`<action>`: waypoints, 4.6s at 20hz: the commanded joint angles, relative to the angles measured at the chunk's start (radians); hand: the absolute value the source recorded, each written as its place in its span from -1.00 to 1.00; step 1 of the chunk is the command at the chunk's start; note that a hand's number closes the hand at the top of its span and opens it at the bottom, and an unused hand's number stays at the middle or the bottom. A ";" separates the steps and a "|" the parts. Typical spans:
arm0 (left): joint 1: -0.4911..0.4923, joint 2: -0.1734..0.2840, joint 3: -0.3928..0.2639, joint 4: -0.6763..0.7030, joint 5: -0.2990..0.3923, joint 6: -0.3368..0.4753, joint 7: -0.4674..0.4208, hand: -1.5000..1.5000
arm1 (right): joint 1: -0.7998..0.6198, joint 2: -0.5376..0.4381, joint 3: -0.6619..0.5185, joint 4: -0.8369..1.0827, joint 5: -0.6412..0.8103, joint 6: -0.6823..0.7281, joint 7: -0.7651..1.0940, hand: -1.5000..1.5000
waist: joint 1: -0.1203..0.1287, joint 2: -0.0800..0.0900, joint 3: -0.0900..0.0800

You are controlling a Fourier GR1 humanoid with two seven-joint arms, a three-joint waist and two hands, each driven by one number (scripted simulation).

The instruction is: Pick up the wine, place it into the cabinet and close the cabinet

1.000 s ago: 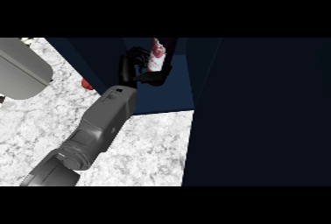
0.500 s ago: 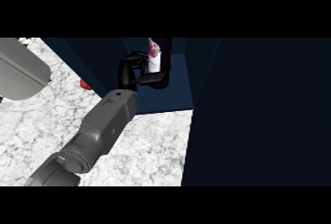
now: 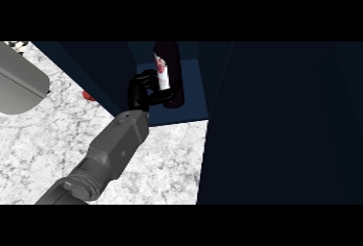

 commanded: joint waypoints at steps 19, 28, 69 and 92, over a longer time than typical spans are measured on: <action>0.165 -0.002 -0.074 -0.031 0.073 -0.014 -0.067 1.00 | 0.001 0.023 0.001 0.023 -0.048 0.015 -0.023 -1.00 | -0.052 0.003 -0.001; 0.098 -0.002 -0.097 -0.063 0.118 0.050 -0.022 1.00 | 0.027 0.030 0.006 -0.014 -0.059 0.008 -0.004 -1.00 | -0.068 0.001 -0.001; -0.147 0.087 -0.245 0.081 -0.003 0.368 0.150 1.00 | 0.092 0.013 -0.060 0.020 -0.080 0.083 -0.106 -1.00 | -0.036 0.034 0.003; -0.095 0.137 -0.267 0.080 -0.032 0.327 0.212 -1.00 | 0.064 0.021 -0.044 -0.004 -0.087 0.075 -0.086 -1.00 | -0.044 0.034 -0.001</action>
